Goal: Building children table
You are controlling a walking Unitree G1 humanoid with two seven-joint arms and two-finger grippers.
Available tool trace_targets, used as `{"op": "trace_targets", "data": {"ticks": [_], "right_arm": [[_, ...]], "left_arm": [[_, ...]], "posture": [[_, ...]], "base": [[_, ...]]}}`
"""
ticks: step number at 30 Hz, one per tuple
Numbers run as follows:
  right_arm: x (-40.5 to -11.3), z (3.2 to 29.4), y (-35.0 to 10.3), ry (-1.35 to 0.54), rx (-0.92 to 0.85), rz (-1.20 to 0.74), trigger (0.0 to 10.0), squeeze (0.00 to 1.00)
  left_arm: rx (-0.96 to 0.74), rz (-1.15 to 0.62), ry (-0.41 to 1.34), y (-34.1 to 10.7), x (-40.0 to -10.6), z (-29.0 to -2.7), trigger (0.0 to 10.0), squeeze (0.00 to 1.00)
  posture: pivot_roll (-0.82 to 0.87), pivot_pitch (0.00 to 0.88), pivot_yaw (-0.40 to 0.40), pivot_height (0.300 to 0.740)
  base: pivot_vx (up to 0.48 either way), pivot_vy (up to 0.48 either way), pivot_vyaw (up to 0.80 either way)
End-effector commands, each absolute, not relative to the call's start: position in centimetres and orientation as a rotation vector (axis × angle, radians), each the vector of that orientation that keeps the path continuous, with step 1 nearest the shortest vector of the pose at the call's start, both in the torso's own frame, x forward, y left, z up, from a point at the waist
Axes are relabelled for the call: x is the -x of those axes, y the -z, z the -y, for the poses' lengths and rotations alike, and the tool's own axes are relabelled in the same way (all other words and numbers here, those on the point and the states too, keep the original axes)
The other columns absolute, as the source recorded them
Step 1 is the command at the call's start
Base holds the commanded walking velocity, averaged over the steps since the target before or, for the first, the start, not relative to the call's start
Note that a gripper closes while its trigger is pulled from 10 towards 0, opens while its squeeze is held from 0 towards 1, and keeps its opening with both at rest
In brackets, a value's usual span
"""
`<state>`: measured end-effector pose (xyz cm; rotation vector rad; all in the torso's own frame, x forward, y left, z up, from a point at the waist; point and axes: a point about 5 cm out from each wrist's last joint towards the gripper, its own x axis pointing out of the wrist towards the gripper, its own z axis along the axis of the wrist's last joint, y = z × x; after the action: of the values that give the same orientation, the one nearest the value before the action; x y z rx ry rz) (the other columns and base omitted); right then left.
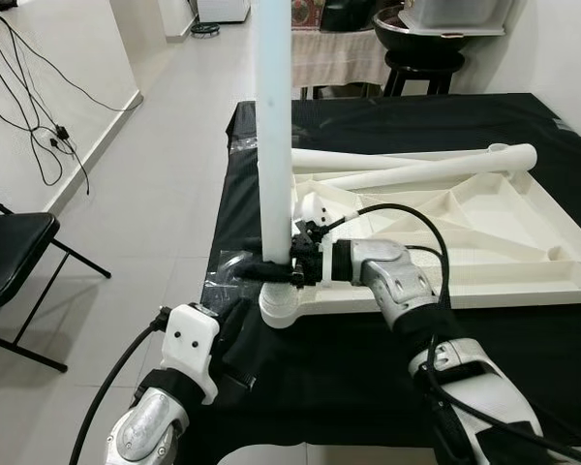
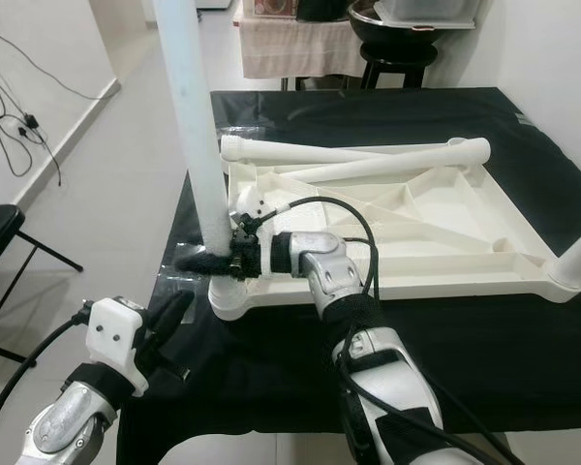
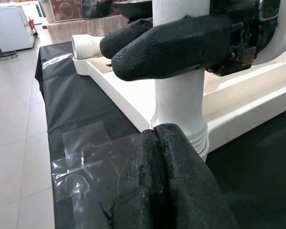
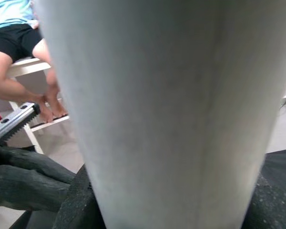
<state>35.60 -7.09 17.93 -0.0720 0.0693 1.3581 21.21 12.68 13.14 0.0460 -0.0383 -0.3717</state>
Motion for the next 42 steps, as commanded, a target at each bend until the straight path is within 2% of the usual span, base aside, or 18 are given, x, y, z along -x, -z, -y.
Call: {"op": "trace_targets", "data": {"ticks": [1, 8, 9, 10, 11, 13, 14, 16, 22, 23, 24, 25, 26, 34, 35, 36, 38, 42], "right_arm": [[-35.8, 7.5, -17.8, -1.328, 0.068, -0.07, 0.0, 0.0], [-35.8, 9.5, -16.9, -1.153, 0.062, -0.071, 0.0, 0.0], [-36.1, 10.6, -15.8, -0.656, 0.079, -0.126, 0.0, 0.0], [-36.1, 10.6, -15.8, -0.656, 0.079, -0.126, 0.0, 0.0], [-34.4, 10.1, -14.9, -0.521, 0.041, -0.167, 0.0, 0.0], [-33.1, 9.8, -14.6, -0.44, 0.041, -0.184, 0.0, 0.0], [-33.1, 9.8, -14.6, -0.44, 0.041, -0.184, 0.0, 0.0], [-32.3, 7.6, -14.6, -0.536, 0.072, -0.155, 0.0, 0.0], [-32.8, 6.9, -14.7, -0.574, 0.094, -0.151, 0.0, 0.0], [-32.9, 6.7, -14.6, -0.59, 0.113, -0.155, 1.7, 0.0], [-32.9, 6.4, -14.4, -0.642, 0.125, -0.173, 10.0, 0.94], [-32.9, 6.4, -14.4, -0.642, 0.125, -0.173, 10.0, 0.94], [-33.0, 6.4, -14.3, -0.679, 0.119, -0.186, 10.0, 1.0], [-33.5, 5.9, -16.0, -0.834, 0.058, -0.112, 10.0, 1.0], [-33.7, 5.7, -18.4, -1.064, 0.011, 0.003, 10.0, 0.0], [-33.7, 5.7, -18.4, -1.064, 0.011, 0.003, 10.0, 0.0], [-33.8, 5.8, -19.2, -1.235, 0.016, 0.029, 10.0, 0.0], [-33.9, 5.9, -19.2, -1.356, 0.046, 0.011, 10.0, 0.0]], "left_arm": [[-0.058, 0.024, 0.365, -13.0, -21.1, -12.9, 10.0, 0.0], [-0.057, 0.026, 0.365, -13.2, -21.0, -12.9, 10.0, 0.0], [-0.058, 0.025, 0.365, -13.2, -20.9, -13.0, 10.0, 0.0], [-0.058, 0.025, 0.365, -13.2, -20.9, -13.0, 10.0, 0.0], [-0.059, 0.026, 0.366, -13.3, -20.9, -13.1, 10.0, 0.0], [-0.06, 0.026, 0.366, -13.4, -20.9, -13.2, 10.0, 0.0], [-0.06, 0.026, 0.366, -13.4, -20.9, -13.2, 10.0, 0.0], [-0.062, 0.024, 0.369, -13.3, -20.9, -13.2, 10.0, 0.0], [-0.059, 0.021, 0.371, -13.3, -20.8, -13.2, 10.0, 0.0], [-0.06, 0.023, 0.367, -13.3, -20.8, -13.2, 10.0, 0.0], [-0.062, 0.025, 0.363, -13.3, -20.9, -13.2, 10.0, 0.0], [-0.062, 0.025, 0.363, -13.3, -20.9, -13.2, 10.0, 0.0], [-0.063, 0.025, 0.361, -13.3, -20.9, -13.2, 10.0, 0.0], [-0.058, 0.022, 0.363, -13.2, -21.0, -13.1, 10.0, 0.0], [-0.055, 0.019, 0.366, -13.1, -21.1, -13.0, 10.0, 0.0], [-0.055, 0.019, 0.366, -13.1, -21.1, -13.0, 10.0, 0.0], [-0.054, 0.018, 0.367, -13.0, -21.1, -12.9, 10.0, 0.0], [-0.055, 0.018, 0.367, -13.0, -21.1, -12.9, 10.0, 0.0]], "posture": [[0.05, 0.097, 0.006, 0.74], [0.05, 0.111, 0.005, 0.74], [0.04, 0.12, -0.001, 0.74], [0.04, 0.12, -0.001, 0.74], [0.05, 0.14, -0.001, 0.74], [0.05, 0.146, 0.009, 0.74], [0.05, 0.146, 0.009, 0.74], [0.05, 0.135, 0.012, 0.74], [0.04, 0.131, 0.006, 0.74], [0.05, 0.132, 0.004, 0.74], [0.05, 0.124, 0.004, 0.74], [0.05, 0.124, 0.004, 0.74], [0.05, 0.122, 0.003, 0.74], [0.04, 0.107, 0.007, 0.74], [0.05, 0.096, 0.009, 0.74], [0.05, 0.096, 0.009, 0.74], [0.06, 0.09, 0.006, 0.74], [0.06, 0.087, 0.007, 0.74]], "base": [[0.0, 0.0, 0.0], [0.0, 0.0, 0.0], [0.0, 0.0, 0.0], [0.0, 0.0, 0.0], [0.0, 0.0, 0.0], [0.0, 0.0, 0.0], [0.0, 0.0, 0.0], [0.0, 0.0, 0.0], [0.0, 0.0, 0.0], [0.0, 0.0, 0.0], [0.0, 0.0, 0.0], [0.0, 0.0, 0.0], [0.0, 0.0, 0.0], [0.0, 0.0, 0.0], [0.0, 0.0, 0.0], [0.0, 0.0, 0.0], [0.0, 0.0, 0.0], [0.0, 0.0, 0.0]]}}
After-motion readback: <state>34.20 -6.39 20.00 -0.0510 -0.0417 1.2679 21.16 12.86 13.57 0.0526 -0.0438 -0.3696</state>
